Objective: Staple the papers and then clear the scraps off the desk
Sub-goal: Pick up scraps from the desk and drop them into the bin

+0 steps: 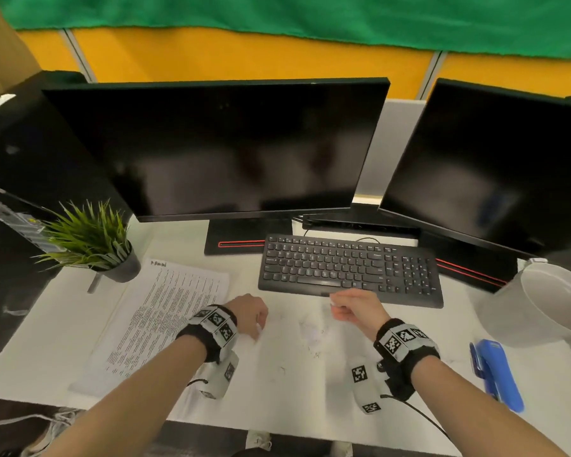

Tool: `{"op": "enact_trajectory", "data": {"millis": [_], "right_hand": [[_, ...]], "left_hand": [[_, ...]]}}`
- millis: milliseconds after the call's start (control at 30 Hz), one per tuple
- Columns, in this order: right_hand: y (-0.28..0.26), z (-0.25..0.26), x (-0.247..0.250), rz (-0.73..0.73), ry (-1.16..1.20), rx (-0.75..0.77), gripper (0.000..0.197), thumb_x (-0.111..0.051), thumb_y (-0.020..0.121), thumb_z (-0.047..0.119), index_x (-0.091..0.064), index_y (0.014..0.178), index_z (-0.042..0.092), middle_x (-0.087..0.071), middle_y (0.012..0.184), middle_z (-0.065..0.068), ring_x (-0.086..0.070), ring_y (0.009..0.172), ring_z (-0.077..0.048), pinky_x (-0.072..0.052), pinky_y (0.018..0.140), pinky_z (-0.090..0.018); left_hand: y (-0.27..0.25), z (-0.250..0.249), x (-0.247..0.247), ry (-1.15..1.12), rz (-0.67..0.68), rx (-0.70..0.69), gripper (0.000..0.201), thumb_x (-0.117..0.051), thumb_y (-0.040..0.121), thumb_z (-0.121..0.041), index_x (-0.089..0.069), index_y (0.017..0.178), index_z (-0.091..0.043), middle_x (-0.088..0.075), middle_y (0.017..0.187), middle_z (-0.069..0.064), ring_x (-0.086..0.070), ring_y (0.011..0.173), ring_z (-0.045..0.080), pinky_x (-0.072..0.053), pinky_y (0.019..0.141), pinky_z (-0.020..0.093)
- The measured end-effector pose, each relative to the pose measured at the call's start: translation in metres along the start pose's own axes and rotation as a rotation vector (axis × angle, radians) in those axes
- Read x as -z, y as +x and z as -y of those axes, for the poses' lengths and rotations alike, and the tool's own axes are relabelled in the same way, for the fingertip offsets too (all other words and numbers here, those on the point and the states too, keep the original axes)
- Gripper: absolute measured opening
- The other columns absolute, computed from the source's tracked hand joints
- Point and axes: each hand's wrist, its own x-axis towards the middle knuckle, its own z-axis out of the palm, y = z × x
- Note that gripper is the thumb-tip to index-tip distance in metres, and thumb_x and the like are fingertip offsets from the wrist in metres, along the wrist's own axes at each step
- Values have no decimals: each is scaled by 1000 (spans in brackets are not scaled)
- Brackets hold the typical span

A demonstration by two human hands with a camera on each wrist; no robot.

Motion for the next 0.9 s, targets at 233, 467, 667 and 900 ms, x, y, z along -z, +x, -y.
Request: {"op": "enact_trajectory", "data": {"millis": [233, 467, 667, 900], "right_hand": [[-59, 71, 116, -440, -235, 350, 4, -64, 83, 8, -68, 84, 10, -65, 76, -9, -61, 70, -21, -51, 66, -32], [-86, 59, 261, -987, -743, 207, 19, -65, 82, 18, -70, 96, 5, -69, 98, -23, -61, 95, -40, -48, 87, -46], [-108, 28, 268, -997, -852, 265, 30, -50, 87, 12, -61, 114, 9, -55, 113, -28, -56, 95, -44, -46, 89, -49], [-153, -42, 219, -967, -652, 312, 21, -52, 83, -4, -65, 95, 9, -50, 101, -15, -55, 76, -27, -43, 78, -35]], "left_hand": [[47, -127, 45, -319, -286, -303, 6, -70, 79, -18, -68, 83, -15, -67, 84, 1, -56, 73, 5, -47, 74, 18], [87, -225, 53, -541, -348, -411, 15, -73, 75, -16, -61, 68, -22, -61, 61, -10, -59, 56, 3, -49, 59, 18], [102, -316, 50, -504, -268, -505, 15, -73, 73, -11, -64, 64, -19, -64, 57, -1, -64, 58, 14, -60, 72, 31], [124, -396, 41, -534, -312, -541, 7, -72, 76, -11, -73, 82, -9, -66, 69, 4, -70, 81, 27, -58, 83, 35]]}}
